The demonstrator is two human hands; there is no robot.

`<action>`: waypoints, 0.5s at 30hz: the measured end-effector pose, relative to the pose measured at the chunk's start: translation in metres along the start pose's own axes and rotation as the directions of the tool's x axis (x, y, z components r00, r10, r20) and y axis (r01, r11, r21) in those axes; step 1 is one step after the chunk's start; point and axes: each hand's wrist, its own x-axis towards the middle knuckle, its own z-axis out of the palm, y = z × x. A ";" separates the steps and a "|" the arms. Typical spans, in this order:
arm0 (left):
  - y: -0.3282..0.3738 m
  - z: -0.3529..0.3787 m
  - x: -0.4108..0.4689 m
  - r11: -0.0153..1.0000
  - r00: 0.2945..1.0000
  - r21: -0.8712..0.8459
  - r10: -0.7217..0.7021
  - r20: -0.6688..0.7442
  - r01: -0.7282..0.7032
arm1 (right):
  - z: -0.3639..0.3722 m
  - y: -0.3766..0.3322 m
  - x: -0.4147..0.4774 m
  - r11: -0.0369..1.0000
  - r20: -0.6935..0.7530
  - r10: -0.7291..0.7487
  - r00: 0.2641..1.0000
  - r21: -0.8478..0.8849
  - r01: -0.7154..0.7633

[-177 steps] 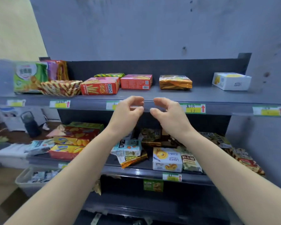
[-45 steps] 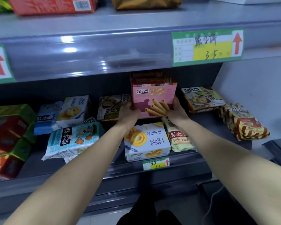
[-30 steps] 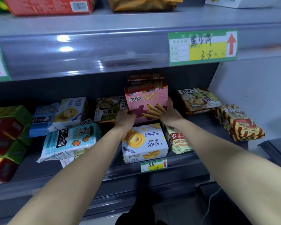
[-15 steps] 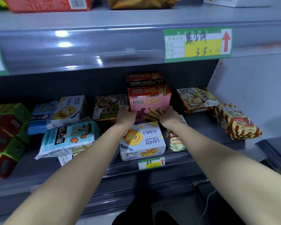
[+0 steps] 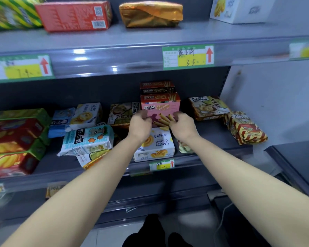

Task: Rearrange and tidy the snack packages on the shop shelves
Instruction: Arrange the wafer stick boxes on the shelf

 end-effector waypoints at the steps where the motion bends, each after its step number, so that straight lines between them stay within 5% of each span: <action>1: 0.008 -0.003 -0.011 1.000 1.000 0.007 0.012 -0.006 -0.012 | -0.007 -0.006 -0.011 1.000 0.004 -0.028 1.000 0.006 0.028; 15: 0.095 -0.069 -0.158 0.957 0.940 0.086 0.289 -0.179 -0.277 | -0.076 -0.081 -0.131 0.924 -0.033 -0.356 0.934 0.134 0.357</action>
